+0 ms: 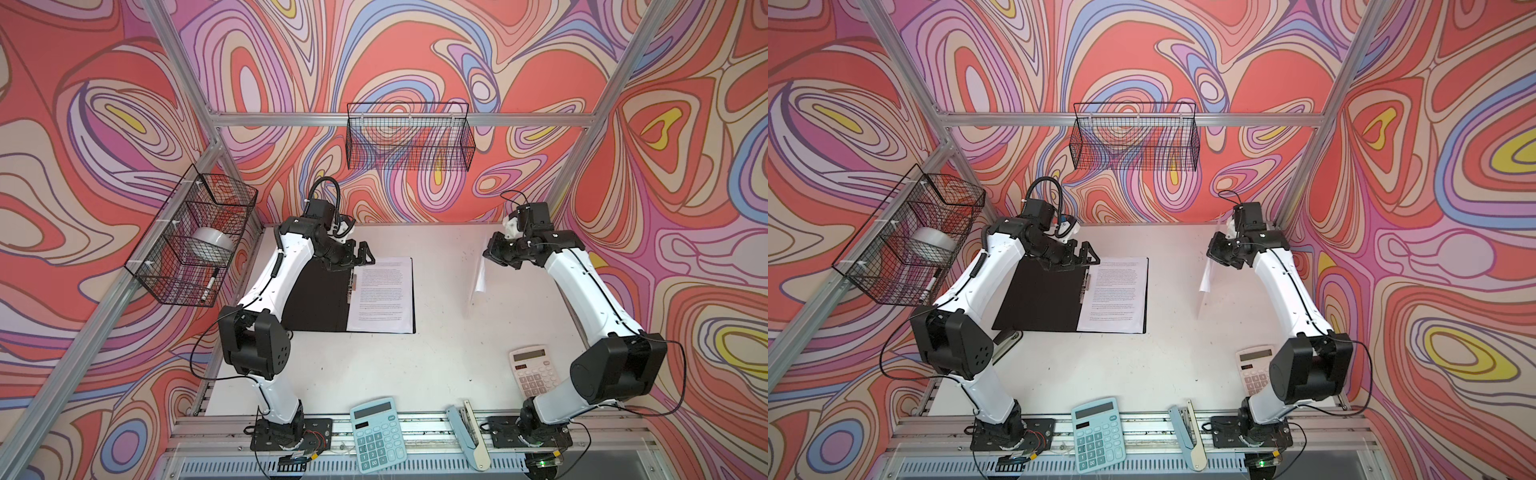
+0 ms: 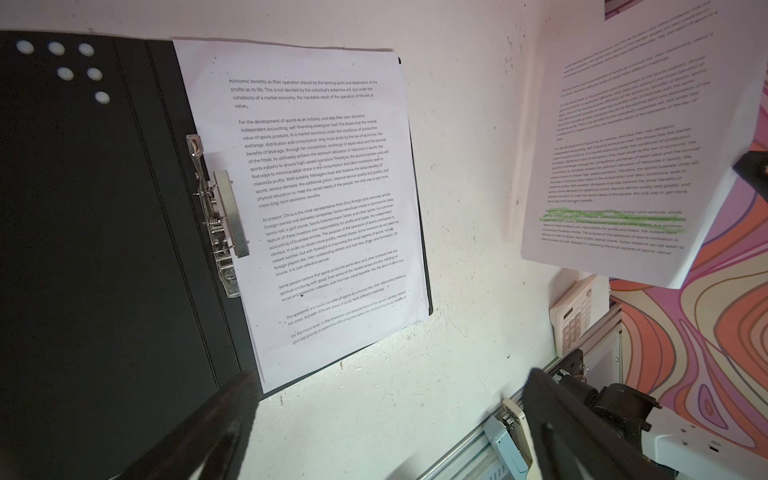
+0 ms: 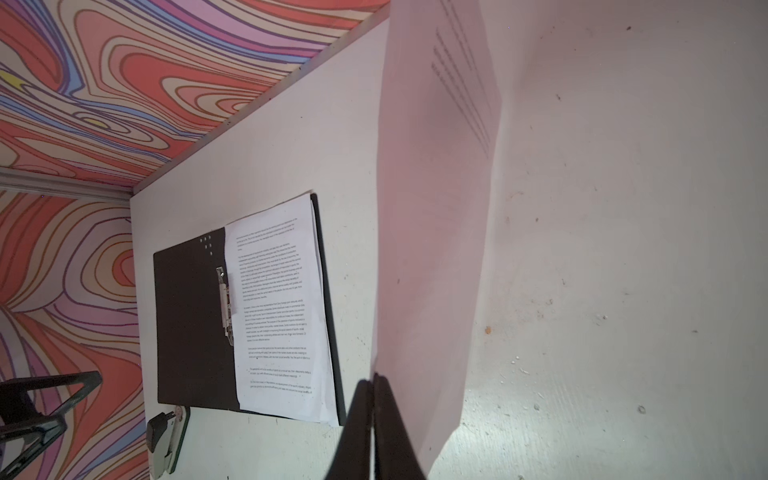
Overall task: Put the files into the folder
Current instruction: 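Lift the highlighted sheet upright off the table with the right gripper, then swing the held highlighted sheet over the folder with the right gripper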
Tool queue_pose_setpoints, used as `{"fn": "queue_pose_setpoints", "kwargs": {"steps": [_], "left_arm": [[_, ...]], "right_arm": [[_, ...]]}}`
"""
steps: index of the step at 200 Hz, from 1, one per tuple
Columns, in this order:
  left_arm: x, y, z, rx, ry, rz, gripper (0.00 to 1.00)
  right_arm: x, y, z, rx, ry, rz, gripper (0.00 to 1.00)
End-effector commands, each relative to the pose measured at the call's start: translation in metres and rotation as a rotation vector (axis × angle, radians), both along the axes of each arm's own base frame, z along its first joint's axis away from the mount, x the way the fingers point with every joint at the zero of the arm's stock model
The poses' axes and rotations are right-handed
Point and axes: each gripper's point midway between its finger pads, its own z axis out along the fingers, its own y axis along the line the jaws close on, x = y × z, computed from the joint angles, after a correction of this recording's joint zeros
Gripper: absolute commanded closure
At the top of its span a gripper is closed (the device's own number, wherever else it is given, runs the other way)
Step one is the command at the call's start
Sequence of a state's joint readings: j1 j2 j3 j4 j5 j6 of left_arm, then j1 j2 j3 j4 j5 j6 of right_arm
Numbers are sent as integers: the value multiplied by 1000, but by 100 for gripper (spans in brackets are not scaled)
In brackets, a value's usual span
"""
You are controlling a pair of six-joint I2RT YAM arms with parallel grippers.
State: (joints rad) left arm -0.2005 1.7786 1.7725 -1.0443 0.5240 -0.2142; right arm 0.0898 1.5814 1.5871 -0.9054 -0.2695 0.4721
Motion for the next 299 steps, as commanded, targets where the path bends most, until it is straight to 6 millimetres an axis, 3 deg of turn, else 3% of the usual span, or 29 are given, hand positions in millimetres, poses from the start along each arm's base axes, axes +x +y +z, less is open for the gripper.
{"fn": "queue_pose_setpoints", "kwargs": {"steps": [1, 84, 144, 148, 204, 253, 299], "left_arm": [[1, 3, 1, -13, 21, 13, 0], [2, 11, 3, -38, 30, 44, 0], [5, 24, 12, -50, 6, 81, 0], [5, 25, 14, -51, 3, 83, 0], [7, 41, 25, -58, -22, 121, 0], [3, 42, 22, -59, -10, 122, 0], [2, 41, 24, -71, -13, 125, 0]], "right_arm": [[3, 12, 5, -21, 0, 28, 100], [13, 66, 27, -22, -40, 117, 100], [14, 129, 65, 33, -118, 218, 100], [17, 136, 57, 30, -103, 228, 100], [20, 193, 69, 124, -131, 314, 100], [29, 201, 57, 143, -128, 305, 100], [32, 204, 7, 181, -57, 259, 100]]}}
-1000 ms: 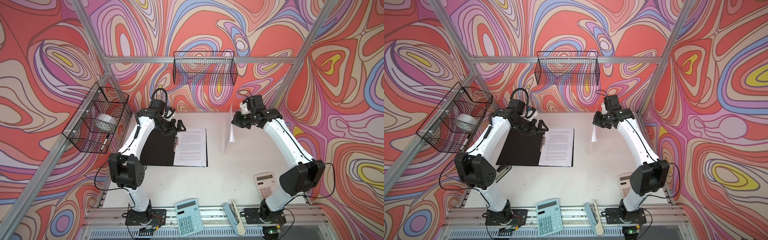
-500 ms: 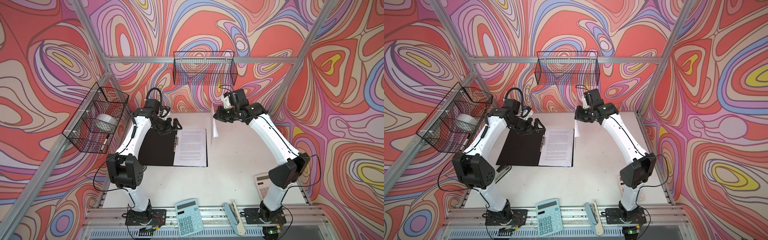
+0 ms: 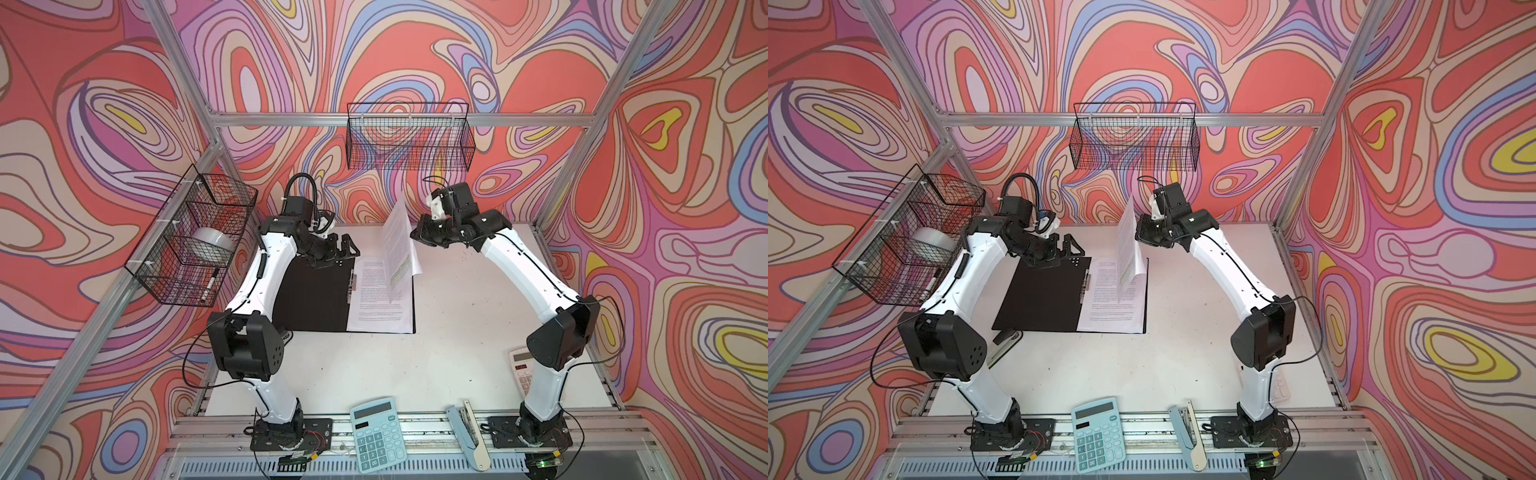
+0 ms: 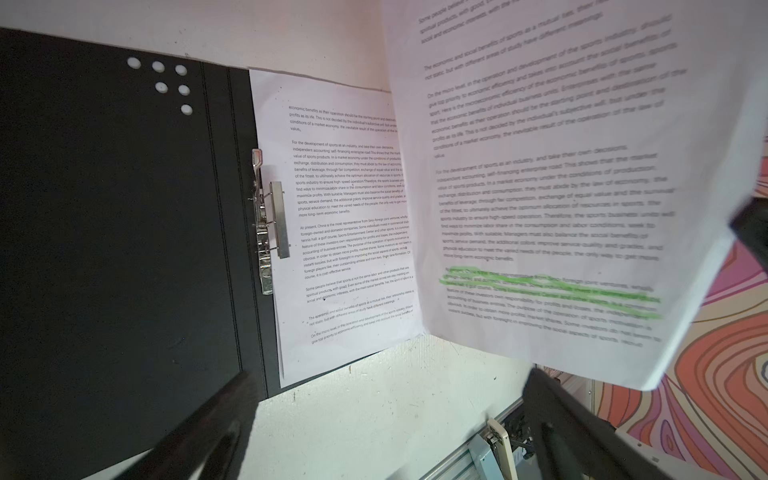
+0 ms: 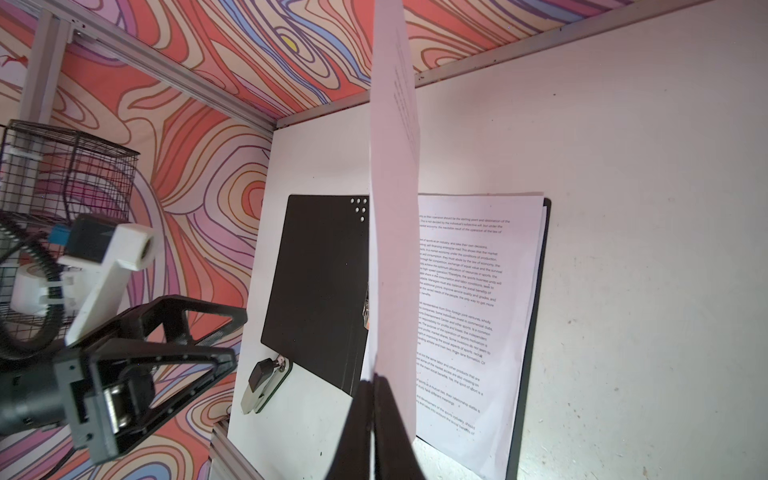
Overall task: Put the files into the folder
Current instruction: 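Swing the held highlighted sheet over the folder with the right gripper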
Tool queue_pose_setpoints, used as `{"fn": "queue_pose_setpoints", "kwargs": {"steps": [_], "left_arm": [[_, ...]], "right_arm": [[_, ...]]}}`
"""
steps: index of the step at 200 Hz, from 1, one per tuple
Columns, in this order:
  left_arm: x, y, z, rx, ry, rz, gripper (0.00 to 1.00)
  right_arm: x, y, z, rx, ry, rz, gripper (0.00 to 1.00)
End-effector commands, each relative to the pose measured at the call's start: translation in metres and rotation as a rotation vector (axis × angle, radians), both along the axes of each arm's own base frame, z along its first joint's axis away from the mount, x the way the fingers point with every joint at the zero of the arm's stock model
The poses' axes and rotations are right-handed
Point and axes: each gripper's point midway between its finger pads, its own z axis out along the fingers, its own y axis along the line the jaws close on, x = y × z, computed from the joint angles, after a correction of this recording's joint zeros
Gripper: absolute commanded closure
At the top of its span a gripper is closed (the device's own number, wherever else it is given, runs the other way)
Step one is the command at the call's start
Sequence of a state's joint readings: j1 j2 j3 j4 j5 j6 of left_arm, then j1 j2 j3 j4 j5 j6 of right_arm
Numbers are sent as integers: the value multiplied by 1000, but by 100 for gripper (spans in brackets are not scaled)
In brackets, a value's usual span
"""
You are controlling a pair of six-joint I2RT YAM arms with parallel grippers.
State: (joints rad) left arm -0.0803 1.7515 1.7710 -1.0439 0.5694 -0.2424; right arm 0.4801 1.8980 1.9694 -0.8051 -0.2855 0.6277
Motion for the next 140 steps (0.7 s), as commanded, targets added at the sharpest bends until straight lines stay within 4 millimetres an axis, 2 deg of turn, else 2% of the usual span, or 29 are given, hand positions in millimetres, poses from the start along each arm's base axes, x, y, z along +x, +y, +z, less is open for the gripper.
{"fn": "queue_pose_setpoints", "kwargs": {"steps": [1, 42, 140], "left_arm": [[-9, -1, 10, -17, -8, 3, 0], [-9, -1, 11, -19, -6, 1, 0], [-10, -3, 10, -31, 6, -2, 0]], "right_arm": [[1, 3, -23, 34, 36, -30, 100], [-4, 1, -62, 64, 92, -79, 100], [-13, -15, -131, 62, 196, -208, 100]]}}
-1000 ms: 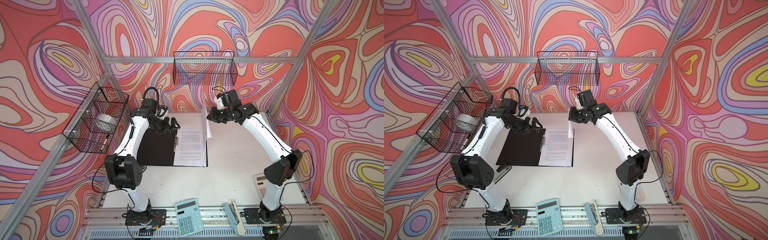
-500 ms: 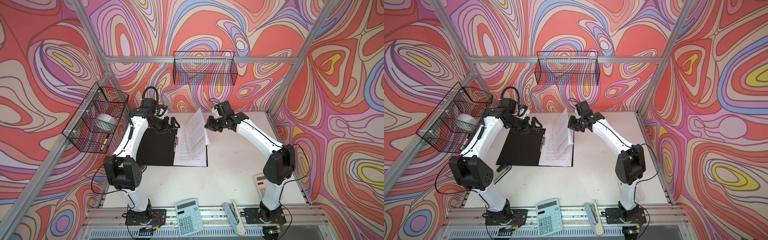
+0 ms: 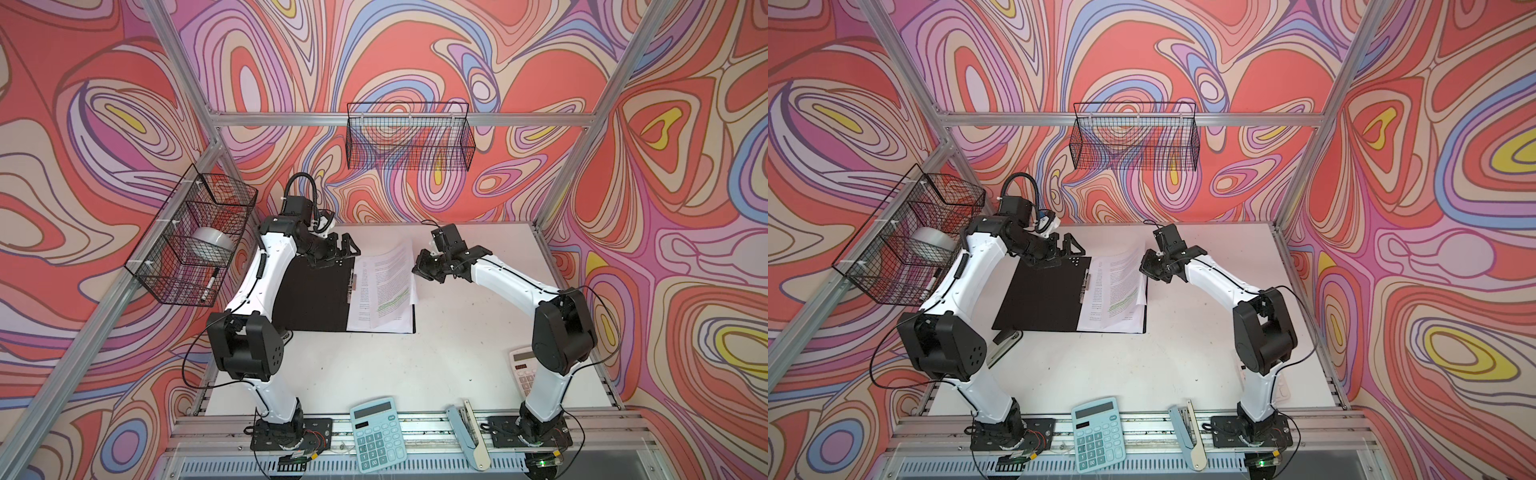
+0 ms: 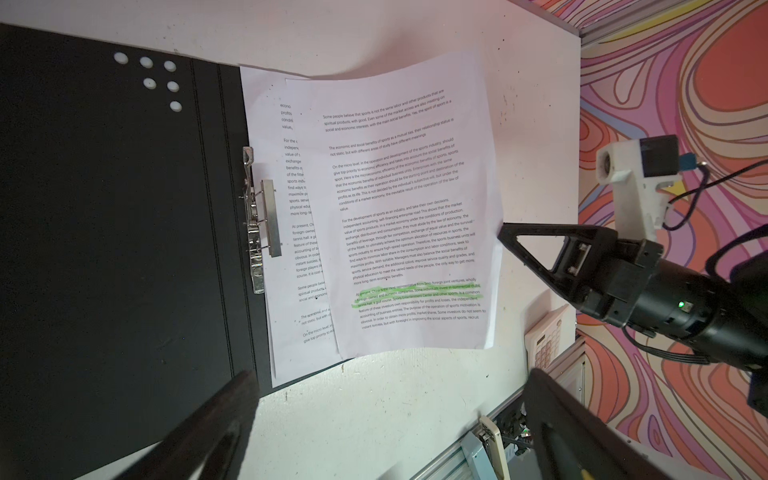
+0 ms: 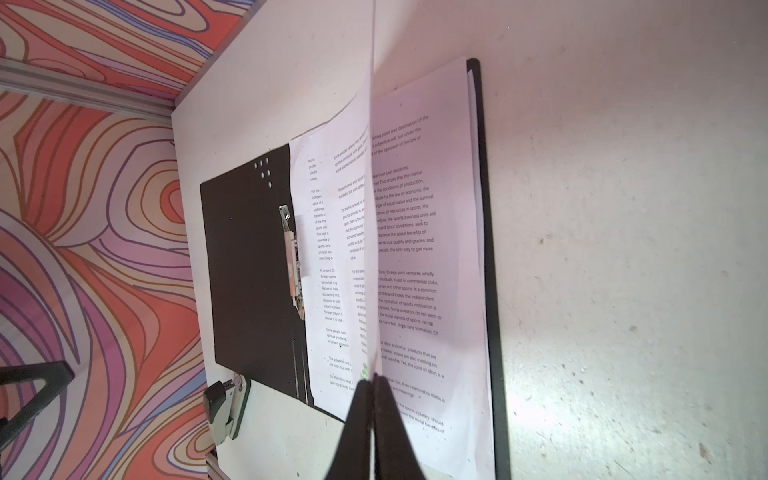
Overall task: Put the files into the folder
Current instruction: 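Lower the highlighted sheet flat onto the folder's sheets with the right gripper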
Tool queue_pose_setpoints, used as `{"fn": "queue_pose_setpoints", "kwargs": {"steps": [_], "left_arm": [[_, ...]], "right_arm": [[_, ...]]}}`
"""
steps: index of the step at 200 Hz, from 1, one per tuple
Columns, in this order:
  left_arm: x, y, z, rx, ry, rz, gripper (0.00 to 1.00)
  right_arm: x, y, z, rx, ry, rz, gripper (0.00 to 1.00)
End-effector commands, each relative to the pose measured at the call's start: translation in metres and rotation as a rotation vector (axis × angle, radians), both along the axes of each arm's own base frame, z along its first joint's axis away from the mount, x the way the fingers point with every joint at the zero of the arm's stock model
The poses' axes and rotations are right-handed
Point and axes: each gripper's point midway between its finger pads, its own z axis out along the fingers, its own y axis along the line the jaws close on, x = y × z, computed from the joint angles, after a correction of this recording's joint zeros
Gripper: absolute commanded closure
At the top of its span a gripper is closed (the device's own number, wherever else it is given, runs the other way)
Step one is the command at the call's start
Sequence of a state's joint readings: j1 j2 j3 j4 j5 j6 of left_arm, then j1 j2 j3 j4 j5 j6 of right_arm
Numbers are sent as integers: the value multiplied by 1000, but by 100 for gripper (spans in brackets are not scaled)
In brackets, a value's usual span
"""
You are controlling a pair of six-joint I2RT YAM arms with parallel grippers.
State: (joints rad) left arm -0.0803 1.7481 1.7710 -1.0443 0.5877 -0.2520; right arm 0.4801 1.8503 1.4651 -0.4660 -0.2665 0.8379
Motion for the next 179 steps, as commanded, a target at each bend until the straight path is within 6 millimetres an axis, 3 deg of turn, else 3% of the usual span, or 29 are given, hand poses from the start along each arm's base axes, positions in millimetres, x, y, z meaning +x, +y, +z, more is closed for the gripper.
{"fn": "queue_pose_setpoints", "kwargs": {"steps": [1, 70, 118, 179], "left_arm": [[-9, 0, 7, -12, 2, -2, 0], [-9, -2, 5, -24, 13, -5, 0], [-9, -3, 3, -29, 18, -10, 0], [-10, -4, 2, -35, 24, -15, 0]], "right_arm": [[4, -2, -2, 20, -18, -54, 100], [2, 2, -45, 60, 57, -104, 100], [1, 16, -64, 67, 91, -96, 100], [-6, 20, -82, 24, 122, -81, 100]]}}
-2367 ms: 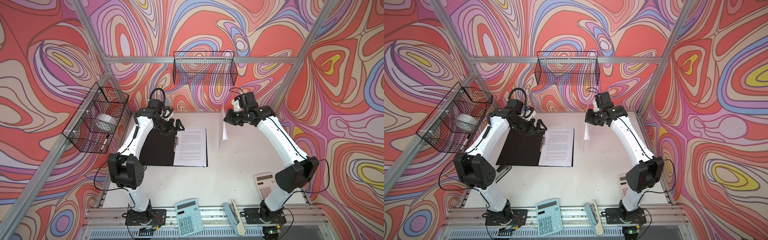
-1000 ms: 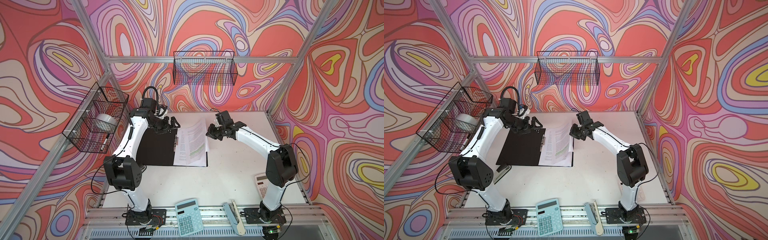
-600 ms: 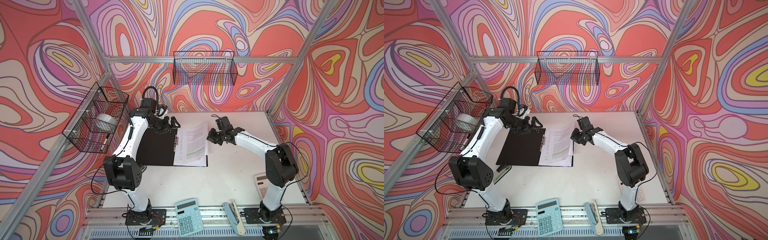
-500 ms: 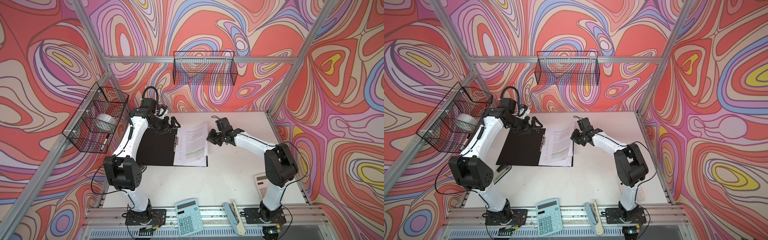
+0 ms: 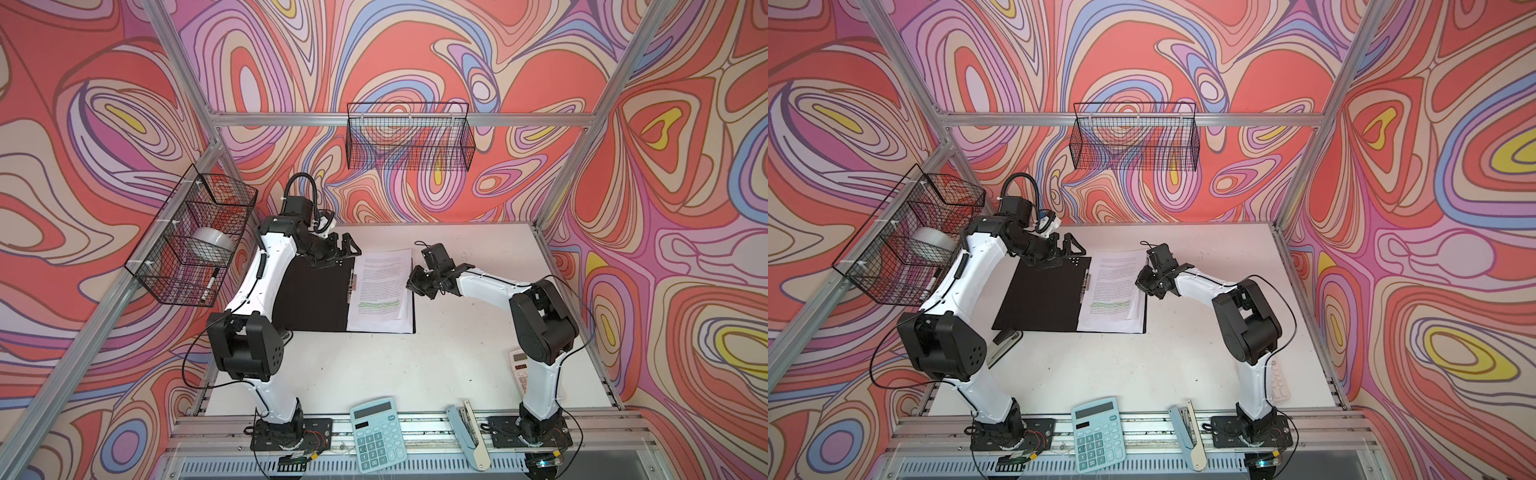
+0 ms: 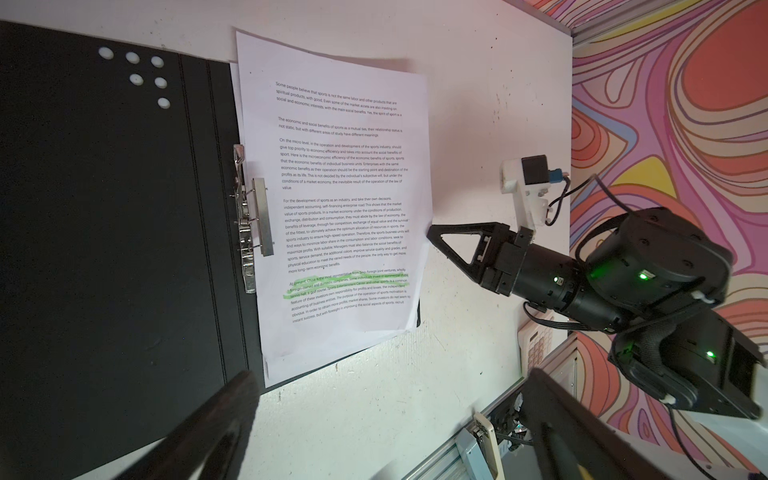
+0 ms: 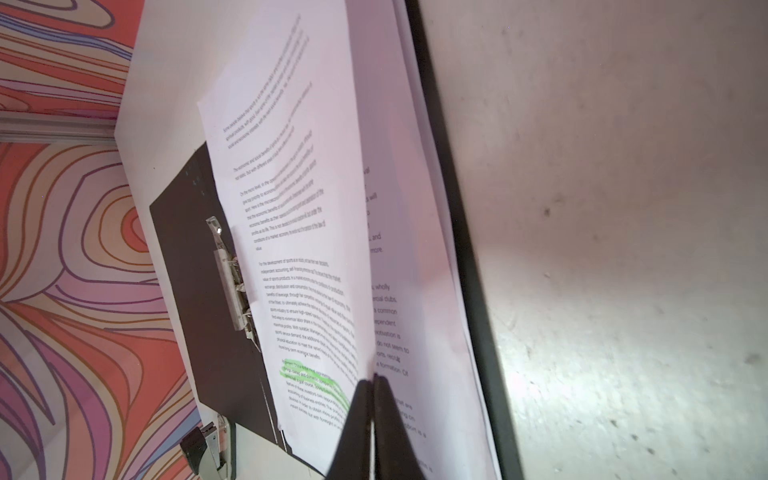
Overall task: Put the files into the folder
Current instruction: 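Lower the highlighted sheet flat onto the folder's sheets with the right gripper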
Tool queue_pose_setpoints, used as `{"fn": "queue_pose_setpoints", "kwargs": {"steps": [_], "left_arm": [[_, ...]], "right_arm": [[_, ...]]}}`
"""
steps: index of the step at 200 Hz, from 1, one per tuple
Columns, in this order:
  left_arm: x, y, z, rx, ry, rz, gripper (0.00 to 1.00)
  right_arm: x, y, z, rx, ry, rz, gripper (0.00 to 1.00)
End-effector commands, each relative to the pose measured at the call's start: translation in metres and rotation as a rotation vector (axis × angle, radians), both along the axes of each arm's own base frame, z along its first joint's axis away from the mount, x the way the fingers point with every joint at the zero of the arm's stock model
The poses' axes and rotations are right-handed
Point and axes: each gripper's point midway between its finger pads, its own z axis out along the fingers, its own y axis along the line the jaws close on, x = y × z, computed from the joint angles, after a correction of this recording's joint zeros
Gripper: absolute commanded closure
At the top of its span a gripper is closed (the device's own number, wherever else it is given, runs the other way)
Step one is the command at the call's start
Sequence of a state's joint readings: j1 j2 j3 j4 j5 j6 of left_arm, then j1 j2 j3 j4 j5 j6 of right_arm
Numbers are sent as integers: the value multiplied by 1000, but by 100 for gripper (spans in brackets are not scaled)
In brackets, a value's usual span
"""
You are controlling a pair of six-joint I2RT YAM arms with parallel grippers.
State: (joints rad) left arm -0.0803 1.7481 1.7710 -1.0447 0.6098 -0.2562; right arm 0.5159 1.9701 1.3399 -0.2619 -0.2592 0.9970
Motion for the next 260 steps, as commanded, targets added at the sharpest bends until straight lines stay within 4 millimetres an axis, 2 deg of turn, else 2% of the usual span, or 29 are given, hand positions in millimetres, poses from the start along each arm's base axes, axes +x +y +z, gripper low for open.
{"fn": "queue_pose_setpoints", "kwargs": {"steps": [1, 40, 78, 116, 140, 174, 210, 260], "left_arm": [[-8, -1, 0, -14, 20, -8, 0], [-8, -2, -1, -19, 24, -11, 0], [-9, -2, -3, -18, 30, -16, 0], [-8, 0, -6, 4, 5, -21, 0], [-8, 2, -9, 22, -20, -34, 0], [-11, 3, -25, 36, -53, -59, 0], [-15, 2, -46, 46, -31, -86, 0], [-13, -3, -59, 20, -7, -106, 0]], "right_arm": [[-2, 3, -6, -18, 6, 7, 100], [-5, 1, -7, -40, 14, 22, 100], [-7, -5, -6, -102, 20, 52, 85], [-10, -8, -7, -169, 31, 123, 80], [-9, -4, -1, -163, 13, 156, 83], [-21, 13, 0, -82, 24, 224, 100], [-40, 26, -7, -55, 53, 299, 100], [-55, 25, -30, -58, 105, 335, 100]]}}
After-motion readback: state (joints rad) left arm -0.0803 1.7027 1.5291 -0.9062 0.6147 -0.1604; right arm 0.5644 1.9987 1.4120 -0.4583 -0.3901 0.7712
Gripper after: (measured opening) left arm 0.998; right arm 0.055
